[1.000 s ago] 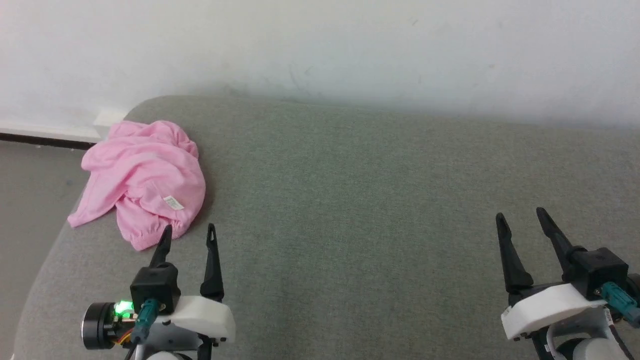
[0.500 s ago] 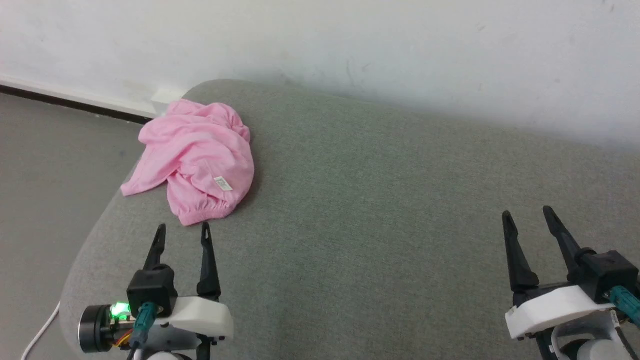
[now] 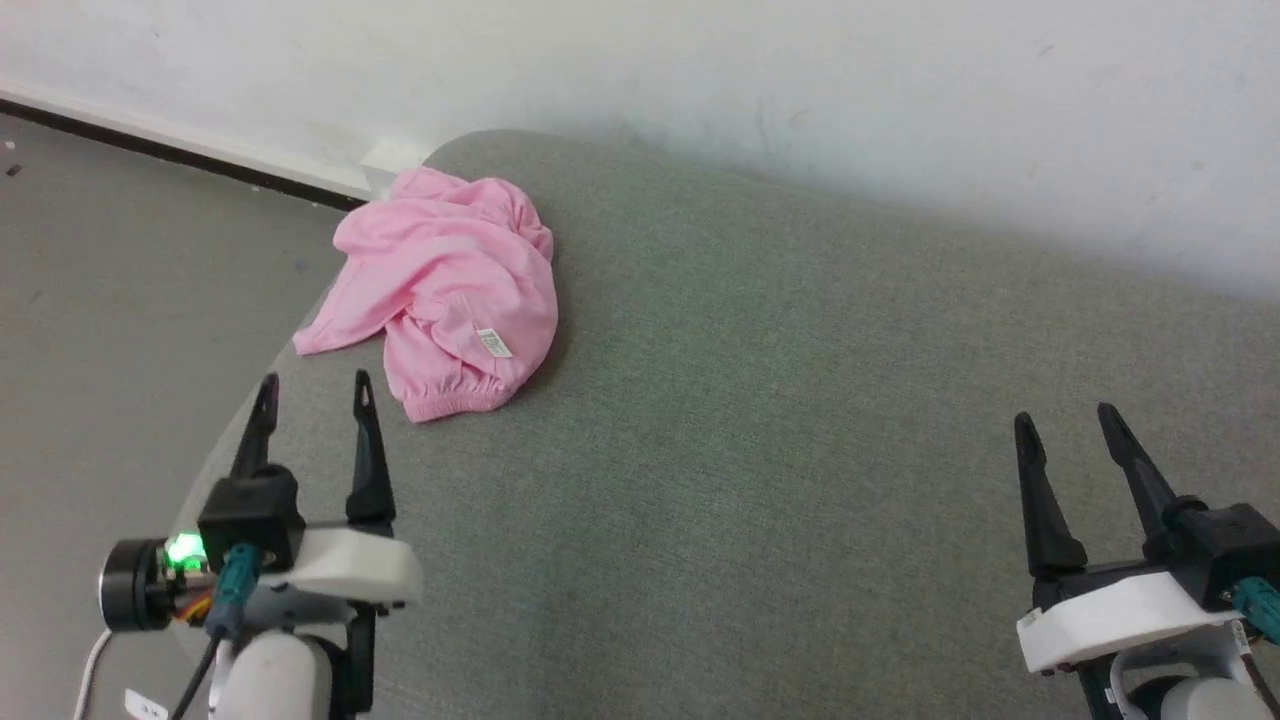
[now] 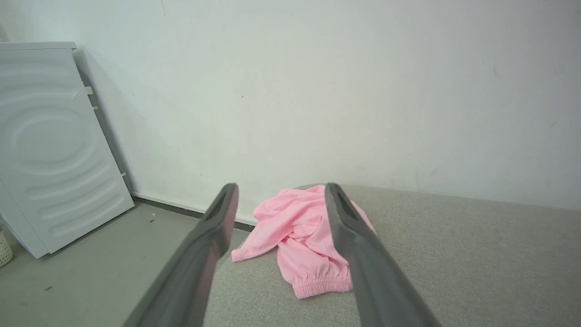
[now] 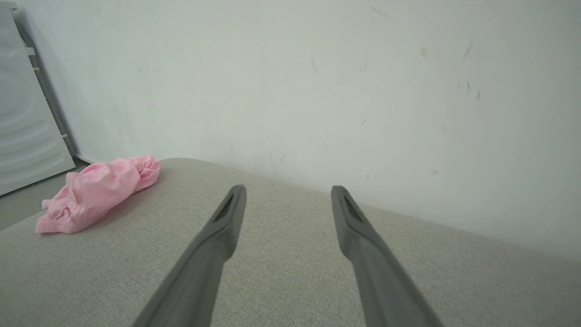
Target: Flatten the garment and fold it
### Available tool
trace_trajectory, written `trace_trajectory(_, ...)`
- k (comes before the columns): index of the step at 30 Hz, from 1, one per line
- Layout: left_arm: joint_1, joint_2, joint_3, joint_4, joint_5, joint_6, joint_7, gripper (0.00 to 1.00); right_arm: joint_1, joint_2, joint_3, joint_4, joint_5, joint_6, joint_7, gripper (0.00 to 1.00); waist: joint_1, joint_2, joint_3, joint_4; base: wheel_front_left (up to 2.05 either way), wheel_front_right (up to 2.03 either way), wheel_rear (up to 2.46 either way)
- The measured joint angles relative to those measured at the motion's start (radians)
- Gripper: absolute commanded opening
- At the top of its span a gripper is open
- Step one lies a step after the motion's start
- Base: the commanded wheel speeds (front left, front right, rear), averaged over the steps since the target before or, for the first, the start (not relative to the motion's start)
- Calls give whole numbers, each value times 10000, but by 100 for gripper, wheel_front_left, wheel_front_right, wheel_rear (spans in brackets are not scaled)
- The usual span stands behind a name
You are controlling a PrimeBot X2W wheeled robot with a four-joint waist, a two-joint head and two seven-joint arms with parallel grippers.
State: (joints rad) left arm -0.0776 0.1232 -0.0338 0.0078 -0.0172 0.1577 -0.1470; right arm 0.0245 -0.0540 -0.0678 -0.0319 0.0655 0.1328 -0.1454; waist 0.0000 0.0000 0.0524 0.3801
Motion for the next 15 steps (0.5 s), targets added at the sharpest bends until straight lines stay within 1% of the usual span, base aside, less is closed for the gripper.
trace_trajectory(7, -1977, 625, 395, 905, -272, -529, -136, 100, -252, 8, -48, -201, -337, 0, -153, 100, 1, 0, 601, -23, 0, 0, 0)
trace_trajectory(9, -2589, 884, 481, 1392, -314, -752, -186, 100, -440, 12, -148, -276, -439, 0, -211, 100, 1, 0, 844, -65, 0, 0, 0)
trace_trajectory(12, -3473, 1202, 654, 2401, -514, -920, -213, 100, -665, 8, -303, -389, -523, 0, -257, 100, 1, 0, 1234, -142, 0, 0, 0)
trace_trajectory(15, -4398, 1421, 775, 3373, -942, -1300, 130, 100, -831, 12, -391, -504, -673, 0, -322, 100, 2, 0, 1643, -231, 0, 0, 0)
